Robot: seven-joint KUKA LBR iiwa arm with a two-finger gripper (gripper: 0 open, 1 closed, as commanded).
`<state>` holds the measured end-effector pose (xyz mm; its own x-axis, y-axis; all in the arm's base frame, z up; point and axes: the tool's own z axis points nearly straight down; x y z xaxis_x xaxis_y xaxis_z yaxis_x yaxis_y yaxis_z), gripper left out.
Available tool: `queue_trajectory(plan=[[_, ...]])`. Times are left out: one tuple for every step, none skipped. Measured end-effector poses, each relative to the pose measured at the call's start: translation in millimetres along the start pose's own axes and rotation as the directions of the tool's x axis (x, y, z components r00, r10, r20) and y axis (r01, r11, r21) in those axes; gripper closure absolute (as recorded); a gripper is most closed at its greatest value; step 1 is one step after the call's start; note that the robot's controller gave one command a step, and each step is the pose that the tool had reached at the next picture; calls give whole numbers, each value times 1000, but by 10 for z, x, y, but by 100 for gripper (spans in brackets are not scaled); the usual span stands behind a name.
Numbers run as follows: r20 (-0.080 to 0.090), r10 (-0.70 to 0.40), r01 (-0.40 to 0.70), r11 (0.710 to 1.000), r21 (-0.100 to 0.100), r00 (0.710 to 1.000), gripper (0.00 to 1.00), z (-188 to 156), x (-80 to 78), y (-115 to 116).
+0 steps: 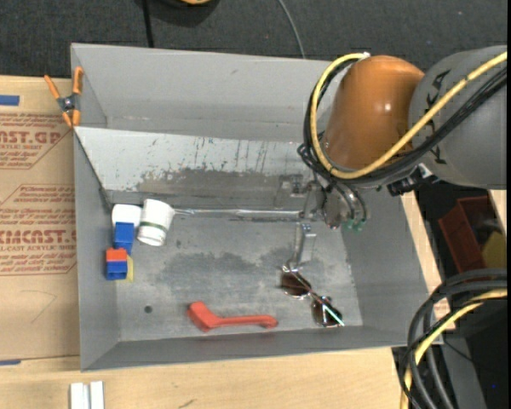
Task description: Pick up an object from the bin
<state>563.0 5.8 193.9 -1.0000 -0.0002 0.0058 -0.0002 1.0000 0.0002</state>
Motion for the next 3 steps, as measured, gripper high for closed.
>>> queue_trajectory(plan=[[7, 0, 0, 1000, 0, 1000, 0, -48, -13, 1], [-3, 47, -47, 999, -1, 999, 0, -493, 138, -120], [25, 39, -39, 999, 0, 999, 0, -461, 121, -202]])
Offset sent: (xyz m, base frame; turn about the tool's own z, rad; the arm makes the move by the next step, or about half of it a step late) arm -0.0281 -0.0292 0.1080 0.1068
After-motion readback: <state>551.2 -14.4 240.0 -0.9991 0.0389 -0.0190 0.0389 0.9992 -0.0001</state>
